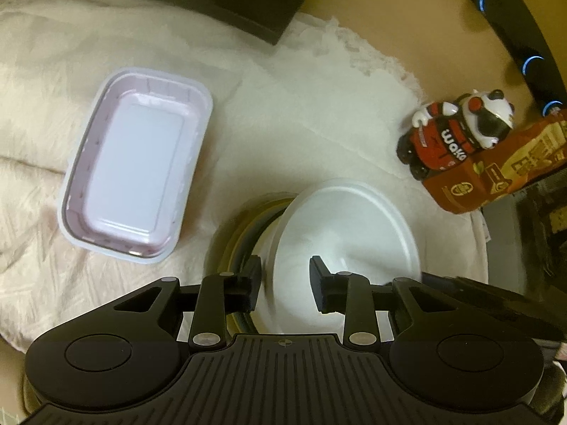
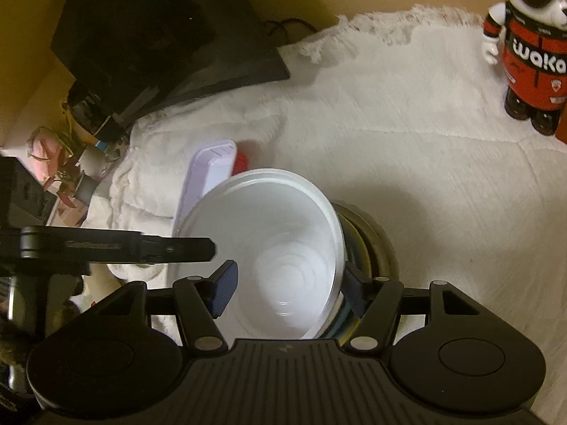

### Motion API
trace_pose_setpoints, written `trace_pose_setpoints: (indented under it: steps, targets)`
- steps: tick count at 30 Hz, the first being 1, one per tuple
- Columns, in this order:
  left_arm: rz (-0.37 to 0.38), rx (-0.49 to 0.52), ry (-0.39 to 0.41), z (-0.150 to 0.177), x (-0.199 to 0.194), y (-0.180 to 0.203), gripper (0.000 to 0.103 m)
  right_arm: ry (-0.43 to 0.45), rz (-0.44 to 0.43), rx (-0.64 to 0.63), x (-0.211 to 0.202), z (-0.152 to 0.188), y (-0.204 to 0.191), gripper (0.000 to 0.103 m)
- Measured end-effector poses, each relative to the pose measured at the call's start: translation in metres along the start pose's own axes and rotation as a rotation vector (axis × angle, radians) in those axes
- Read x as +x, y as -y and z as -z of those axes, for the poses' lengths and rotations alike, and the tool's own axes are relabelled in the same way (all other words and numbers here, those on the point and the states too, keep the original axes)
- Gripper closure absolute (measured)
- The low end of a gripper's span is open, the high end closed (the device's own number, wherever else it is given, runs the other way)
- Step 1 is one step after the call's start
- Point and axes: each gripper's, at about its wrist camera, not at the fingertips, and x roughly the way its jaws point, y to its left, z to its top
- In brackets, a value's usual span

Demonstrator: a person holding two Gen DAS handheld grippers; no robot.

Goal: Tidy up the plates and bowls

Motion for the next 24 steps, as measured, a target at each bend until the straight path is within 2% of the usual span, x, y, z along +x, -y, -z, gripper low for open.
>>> trace_pose_setpoints:
  steps: [4,8,11,16,18,22,24]
  targets:
    - [0.024,-0.063,0.012,0.005,0.0,-0.007,0.07,0.003,0.009,-0.025,-0.005,0.002,-0.003,0.039]
    - [0.039,-0.09,0.076,0.014,-0.015,-0.007,0.072,0.025,0.04,-0.061,-0.013,0.004,-0.002,0.039]
    - [0.044,-0.127,0.127,0.022,-0.026,-0.011,0.072,0.027,0.033,-0.084,-0.016,0.002,0.002,0.039]
    - [0.059,-0.213,0.184,0.029,-0.043,-0.04,0.072,0.044,0.082,-0.122,-0.013,0.002,-0.004,0.039]
    - [0.03,-0.215,0.209,0.025,-0.05,-0.055,0.072,0.076,0.116,-0.137,-0.017,0.003,-0.012,0.039]
    - [-0.129,-0.157,0.279,0.004,-0.06,-0.084,0.072,0.162,0.193,-0.179,-0.028,0.003,-0.039,0.039]
    - [-0.171,-0.14,0.296,-0.007,-0.063,-0.1,0.072,0.15,0.185,-0.147,-0.026,-0.004,-0.052,0.039]
